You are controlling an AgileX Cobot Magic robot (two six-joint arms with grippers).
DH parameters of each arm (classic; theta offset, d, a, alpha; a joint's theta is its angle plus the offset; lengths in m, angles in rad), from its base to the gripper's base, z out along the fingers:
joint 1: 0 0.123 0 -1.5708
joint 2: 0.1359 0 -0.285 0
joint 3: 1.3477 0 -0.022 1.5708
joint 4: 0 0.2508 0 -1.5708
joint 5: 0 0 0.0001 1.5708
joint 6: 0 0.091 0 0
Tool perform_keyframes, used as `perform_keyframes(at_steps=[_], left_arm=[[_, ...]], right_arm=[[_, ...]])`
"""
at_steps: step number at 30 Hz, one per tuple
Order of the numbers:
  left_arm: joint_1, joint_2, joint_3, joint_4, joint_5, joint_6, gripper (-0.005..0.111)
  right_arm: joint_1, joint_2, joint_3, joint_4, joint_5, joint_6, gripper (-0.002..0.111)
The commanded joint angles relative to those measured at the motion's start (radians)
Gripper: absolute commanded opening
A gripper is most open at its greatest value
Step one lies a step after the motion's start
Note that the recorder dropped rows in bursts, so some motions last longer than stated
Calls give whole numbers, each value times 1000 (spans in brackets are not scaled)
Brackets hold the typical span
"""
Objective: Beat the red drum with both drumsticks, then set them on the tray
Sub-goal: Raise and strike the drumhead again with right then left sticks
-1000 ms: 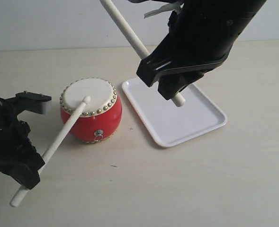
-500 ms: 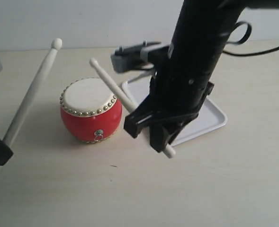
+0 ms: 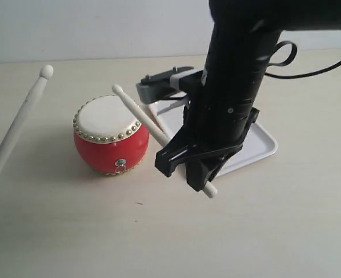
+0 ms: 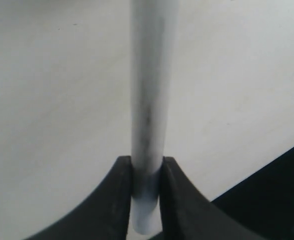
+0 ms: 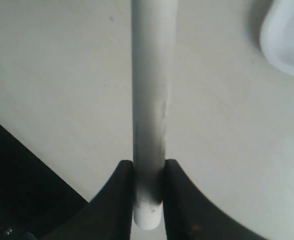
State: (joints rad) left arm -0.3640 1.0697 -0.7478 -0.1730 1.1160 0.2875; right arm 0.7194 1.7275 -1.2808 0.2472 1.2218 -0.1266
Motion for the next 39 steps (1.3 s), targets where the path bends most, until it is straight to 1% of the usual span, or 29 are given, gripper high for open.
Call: perform_keyframes(at_steps=[1, 5, 9, 12, 14, 18, 20, 23, 25, 29, 34, 39], left_arm=[[-4, 65, 2, -2, -29, -9, 0], [-4, 190, -46, -10, -19, -2, 0], [-4, 302, -141, -13, 6, 19, 0], [-4, 413, -218, -13, 57, 32, 0], [-4, 505, -241, -19, 87, 43, 0], [-4, 662, -250, -26, 85, 57, 0], [-4, 684, -268, -62, 105, 79, 0], [-4, 622, -278, -112, 103, 122, 0], [-1, 553, -276, -83, 100, 112, 0], [31, 398, -255, -70, 87, 93, 0], [65, 257, -176, -70, 32, 78, 0], [65, 183, -115, -68, 12, 78, 0]], right_arm=[[2, -124, -3, -42, -1, 4, 0], [2, -217, -3, -75, -1, 29, 0], [2, -273, -3, -75, -1, 47, 0], [2, -286, -3, -75, -1, 54, 0], [2, -288, -3, -75, -1, 62, 0], [2, -288, -3, -75, -1, 65, 0], [2, -291, -3, -75, -1, 69, 0], [2, -296, -3, -75, -1, 69, 0], [2, -292, -1, -75, -1, 69, 0], [2, -230, -1, -32, -1, 45, 0], [2, -60, -1, 5, -1, 4, 0], [2, 99, -1, -9, -1, -3, 0]])
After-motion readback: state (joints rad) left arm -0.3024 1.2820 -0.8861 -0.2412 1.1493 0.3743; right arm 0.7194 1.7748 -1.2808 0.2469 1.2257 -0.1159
